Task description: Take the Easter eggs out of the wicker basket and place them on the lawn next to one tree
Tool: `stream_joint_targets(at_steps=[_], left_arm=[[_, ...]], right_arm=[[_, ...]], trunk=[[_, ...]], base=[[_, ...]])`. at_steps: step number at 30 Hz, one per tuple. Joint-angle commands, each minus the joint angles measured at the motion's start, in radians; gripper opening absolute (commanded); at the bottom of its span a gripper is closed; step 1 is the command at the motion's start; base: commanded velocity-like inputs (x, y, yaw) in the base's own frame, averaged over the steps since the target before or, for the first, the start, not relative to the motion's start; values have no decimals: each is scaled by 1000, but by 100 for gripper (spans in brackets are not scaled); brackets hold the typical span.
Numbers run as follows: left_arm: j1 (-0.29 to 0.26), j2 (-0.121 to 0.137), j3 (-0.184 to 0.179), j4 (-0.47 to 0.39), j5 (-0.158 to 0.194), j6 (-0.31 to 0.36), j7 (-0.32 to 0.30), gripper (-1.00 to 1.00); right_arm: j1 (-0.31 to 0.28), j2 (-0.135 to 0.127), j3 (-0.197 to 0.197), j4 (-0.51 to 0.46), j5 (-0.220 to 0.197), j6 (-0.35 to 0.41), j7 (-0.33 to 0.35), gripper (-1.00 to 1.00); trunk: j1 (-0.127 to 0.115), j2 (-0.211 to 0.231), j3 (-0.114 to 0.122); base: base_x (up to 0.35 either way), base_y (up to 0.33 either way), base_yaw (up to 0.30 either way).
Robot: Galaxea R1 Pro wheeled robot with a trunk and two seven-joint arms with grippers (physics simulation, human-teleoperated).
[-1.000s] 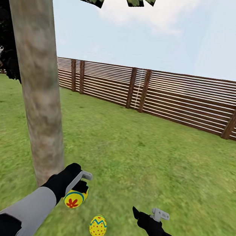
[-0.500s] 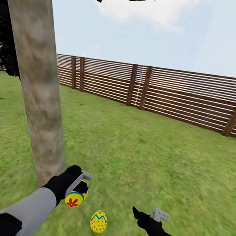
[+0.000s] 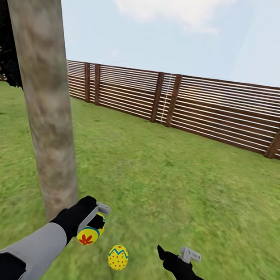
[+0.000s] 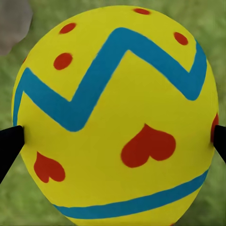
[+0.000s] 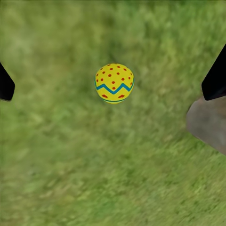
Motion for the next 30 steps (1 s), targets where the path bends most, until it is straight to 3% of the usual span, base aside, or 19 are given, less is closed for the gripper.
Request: stream_joint_targets(at_steps=[1,14,17,21,30], left_arm=[[-1,1,-5,-1,9,3,8,-100],[-1,2,-12,-1,9,2,9,-100],[-1,2,-13,-1,9,-3,8,-100],[-1,2,-13,-1,9,-5,8,-100],[-1,2,-13,-1,10,-8,8,-100]], right_arm=[[-1,1,-3,-1,-3,6,5,100],[0,1,-3,-3,-5,6,14,100],[1,0,-6,-12,-3,6,94,100],[1,-2,-50,-15,-2,8,167,100],[1,-3,-61,-12,-2,8,179,100]], trunk=[[4,-8,-5],[54,-99,-61],[65,-120,-73],[80,-148,-88],[115,-211,-117]], base=[[0,0,0],[0,0,0],[0,0,0],[0,0,0],[0,0,0]])
